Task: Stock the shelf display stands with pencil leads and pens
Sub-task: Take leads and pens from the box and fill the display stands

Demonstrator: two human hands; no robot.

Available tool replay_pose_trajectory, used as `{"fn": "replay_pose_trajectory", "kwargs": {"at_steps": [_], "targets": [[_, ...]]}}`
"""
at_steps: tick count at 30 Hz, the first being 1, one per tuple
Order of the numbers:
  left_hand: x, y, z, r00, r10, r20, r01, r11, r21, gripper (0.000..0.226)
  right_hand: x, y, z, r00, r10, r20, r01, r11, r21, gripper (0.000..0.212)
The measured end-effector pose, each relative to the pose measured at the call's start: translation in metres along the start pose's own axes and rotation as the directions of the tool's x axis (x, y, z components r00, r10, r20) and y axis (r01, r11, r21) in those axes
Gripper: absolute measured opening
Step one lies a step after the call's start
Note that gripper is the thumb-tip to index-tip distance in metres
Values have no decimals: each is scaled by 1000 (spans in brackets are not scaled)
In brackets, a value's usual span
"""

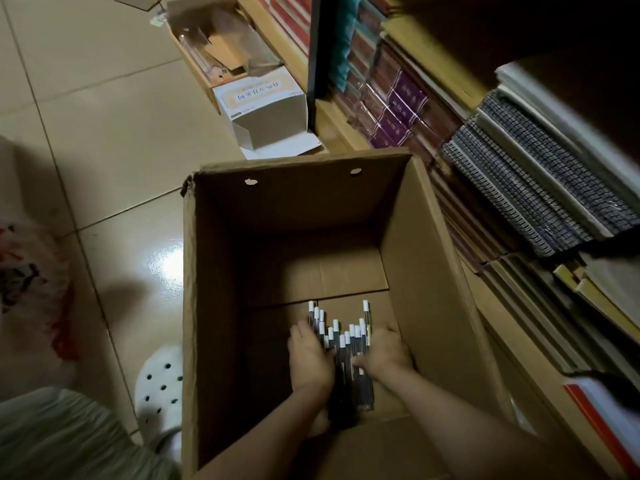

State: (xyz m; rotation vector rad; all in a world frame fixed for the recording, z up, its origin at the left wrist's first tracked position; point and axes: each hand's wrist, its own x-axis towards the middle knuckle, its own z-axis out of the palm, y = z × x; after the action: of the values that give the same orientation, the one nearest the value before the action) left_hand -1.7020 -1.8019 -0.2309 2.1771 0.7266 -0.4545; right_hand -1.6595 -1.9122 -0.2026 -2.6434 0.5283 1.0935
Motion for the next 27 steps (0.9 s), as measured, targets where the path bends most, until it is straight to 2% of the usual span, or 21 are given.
{"fn": "replay_pose_trajectory", "kwargs": {"at_steps": [4,7,11,16,21,24,27], "targets": [[-1,4,5,1000,0,-21,-1,999,-53,61,1,1,4,999,-45,19,45,999,25,42],[-3,8,10,1000,-26,-10,25,996,-85,61,0,0,5,999,-45,18,45,999,27,40],[-1,10,13,996,-85,36,88,993,-83,41,3,2,4,999,-40,19,39,999,13,38],[4,8,12,986,-144,87,159,968,-194,32,12,7,4,999,-32,26,31,999,35,12],[8,6,3,960,-199,196,267,858,-439,21,17,15,-2,998,-17,61,13,997,72,15],[13,5,-5,959,-171,226,259,851,-456,19,14,13,-12,996,-16,83,3,988,157,21],[18,16,-20,948,-137,287,260,853,-453,13,4,8,-32,995,-75,67,61,978,201,23]]}}
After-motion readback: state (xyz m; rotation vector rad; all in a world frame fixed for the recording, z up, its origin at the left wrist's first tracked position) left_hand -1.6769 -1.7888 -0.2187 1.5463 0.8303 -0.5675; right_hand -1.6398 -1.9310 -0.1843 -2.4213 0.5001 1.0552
